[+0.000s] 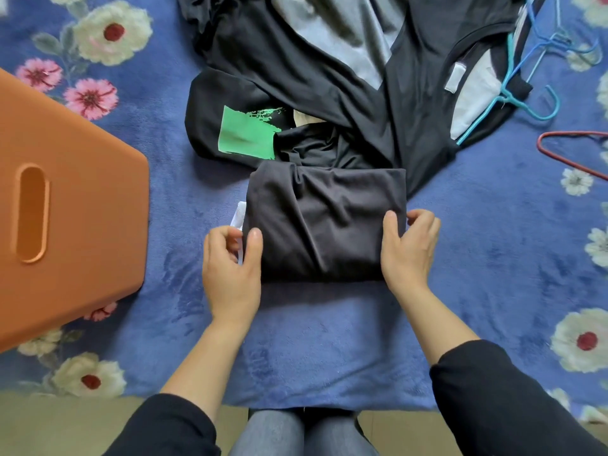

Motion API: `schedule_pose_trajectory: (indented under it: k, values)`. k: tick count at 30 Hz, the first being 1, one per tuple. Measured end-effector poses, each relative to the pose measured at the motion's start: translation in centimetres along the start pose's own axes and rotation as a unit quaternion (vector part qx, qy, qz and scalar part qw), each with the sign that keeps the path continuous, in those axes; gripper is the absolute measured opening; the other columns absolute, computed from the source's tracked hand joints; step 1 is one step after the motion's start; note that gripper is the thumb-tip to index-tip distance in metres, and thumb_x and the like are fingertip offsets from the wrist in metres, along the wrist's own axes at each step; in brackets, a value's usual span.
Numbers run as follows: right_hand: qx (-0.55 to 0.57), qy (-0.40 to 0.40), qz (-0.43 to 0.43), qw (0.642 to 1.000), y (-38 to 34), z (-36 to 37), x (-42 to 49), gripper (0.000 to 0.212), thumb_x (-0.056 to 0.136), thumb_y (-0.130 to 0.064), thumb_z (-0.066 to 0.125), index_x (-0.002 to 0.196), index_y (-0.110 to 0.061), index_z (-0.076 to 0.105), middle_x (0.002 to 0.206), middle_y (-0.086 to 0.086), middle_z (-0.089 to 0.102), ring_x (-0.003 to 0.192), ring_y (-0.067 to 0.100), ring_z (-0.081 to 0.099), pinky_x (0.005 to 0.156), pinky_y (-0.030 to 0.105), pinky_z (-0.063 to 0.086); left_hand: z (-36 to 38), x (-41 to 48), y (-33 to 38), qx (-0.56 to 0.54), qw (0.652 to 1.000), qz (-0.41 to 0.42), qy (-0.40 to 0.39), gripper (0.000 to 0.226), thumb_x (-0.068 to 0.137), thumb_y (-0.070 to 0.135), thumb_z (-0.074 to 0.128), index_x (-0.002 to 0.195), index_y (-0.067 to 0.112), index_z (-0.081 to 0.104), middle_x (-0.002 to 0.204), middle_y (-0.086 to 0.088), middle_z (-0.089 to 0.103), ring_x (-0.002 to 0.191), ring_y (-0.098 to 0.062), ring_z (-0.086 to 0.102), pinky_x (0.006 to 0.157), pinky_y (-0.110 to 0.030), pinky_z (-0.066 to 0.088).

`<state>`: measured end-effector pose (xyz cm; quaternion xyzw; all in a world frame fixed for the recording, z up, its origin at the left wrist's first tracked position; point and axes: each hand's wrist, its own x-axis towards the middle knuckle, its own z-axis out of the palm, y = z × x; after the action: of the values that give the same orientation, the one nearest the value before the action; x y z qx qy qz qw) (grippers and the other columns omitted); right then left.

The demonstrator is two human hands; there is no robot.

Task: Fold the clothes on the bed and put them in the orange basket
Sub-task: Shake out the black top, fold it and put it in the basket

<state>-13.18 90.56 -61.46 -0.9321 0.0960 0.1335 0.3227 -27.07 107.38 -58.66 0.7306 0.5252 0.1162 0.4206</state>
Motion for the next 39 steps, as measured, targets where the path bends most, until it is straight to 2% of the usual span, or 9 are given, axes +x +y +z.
schedule_pose_trajectory:
  k: [5,8,11,16,20,25,30,35,39]
  values:
    - [-0.036,-0.046,0.023,0.998,1.6,-0.5,-2.1,0.033,0.100,-0.034,0.043,0.086,-0.006,0.051,0.107,0.017,0.050,0.105,0.033,0.043,0.086,0.040,0.032,-0.4,-2.5,-1.3,0.028,0.999,0.017,-0.003,0.020,0.094,0.025,0.059,0.077,0.019,0.050,0.072,0.007,0.048,0.066,-0.002,0.046,0.064,-0.022,0.034]
    - [0.012,-0.034,0.041,0.998,1.1,-0.8,-1.8,0.036,0.103,-0.030,0.037,0.070,-0.014,0.033,0.078,0.008,0.047,0.082,0.030,0.043,0.071,0.036,0.029,-0.5,-1.2,-0.8,-0.076,0.989,-0.096,0.081,0.029,0.099,0.021,0.050,0.071,0.020,0.041,0.060,0.006,0.039,0.050,0.000,0.039,0.054,-0.016,0.033]
    - [0.013,-0.059,0.089,0.994,1.0,-0.6,-1.6,0.035,0.104,-0.030,0.034,0.075,-0.010,0.036,0.067,-0.003,0.039,0.079,0.027,0.041,0.070,0.034,0.028,0.0,-0.2,-1.7,-0.061,0.982,-0.173,0.052,0.031,0.099,0.022,0.048,0.070,0.019,0.039,0.065,0.004,0.040,0.058,-0.005,0.041,0.053,-0.016,0.034]
    - [0.018,-0.106,0.078,0.991,1.1,-1.4,-1.9,0.024,0.101,-0.028,0.036,0.096,-0.006,0.043,0.085,0.001,0.050,0.089,0.028,0.047,0.076,0.038,0.035,-1.0,-0.1,-1.5,0.024,0.994,-0.085,-0.061,0.005,0.097,0.015,0.046,0.092,0.017,0.047,0.062,0.003,0.049,0.060,-0.016,0.045,0.061,-0.033,0.033]
    - [0.024,-0.032,-0.006,0.999,-0.4,-1.9,-0.5,0.032,0.094,-0.019,0.046,0.126,-0.011,0.046,0.120,0.009,0.048,0.107,0.028,0.049,0.093,0.042,0.039,-0.5,1.2,1.9,-0.007,1.000,-0.015,-0.010,0.014,0.093,0.014,0.046,0.104,0.021,0.050,0.095,0.001,0.057,0.089,-0.019,0.051,0.079,-0.030,0.037]
    - [-0.144,-0.036,-0.225,0.963,-3.0,-1.6,2.1,0.043,0.096,-0.033,0.049,0.139,-0.030,0.046,0.135,0.006,0.041,0.123,0.026,0.035,0.100,0.043,0.028,1.9,4.4,5.0,0.130,0.991,0.033,-0.021,0.031,0.088,0.050,0.057,0.107,0.025,0.059,0.107,0.009,0.054,0.110,-0.014,0.043,0.088,-0.034,0.020]
    - [-0.213,-0.077,-0.299,0.927,-3.6,-0.5,4.5,0.023,0.095,-0.038,0.053,0.108,-0.024,0.066,0.137,0.003,0.041,0.127,0.026,0.031,0.097,0.039,0.022,2.9,5.9,5.4,0.094,0.993,0.070,-0.033,0.019,0.097,0.038,0.049,0.089,0.021,0.053,0.069,0.012,0.051,0.077,-0.014,0.047,0.081,-0.032,0.025]
    - [-0.182,-0.018,-0.314,0.932,-4.0,-0.4,6.0,0.022,0.099,-0.028,0.047,0.093,-0.016,0.064,0.116,0.005,0.049,0.113,0.029,0.038,0.088,0.036,0.021,2.1,7.0,3.7,0.000,0.994,0.114,-0.001,0.023,0.098,0.033,0.051,0.086,0.014,0.053,0.066,0.009,0.052,0.065,-0.010,0.043,0.064,-0.027,0.032]
    - [-0.278,0.036,-0.351,0.894,-3.4,1.1,6.6,0.025,0.097,-0.026,0.041,0.088,-0.011,0.059,0.104,0.012,0.051,0.100,0.028,0.036,0.079,0.041,0.021,2.4,9.1,1.9,0.030,0.997,0.069,0.002,0.033,0.096,0.041,0.053,0.079,0.013,0.051,0.056,0.004,0.046,0.057,-0.012,0.042,0.063,-0.032,0.032]
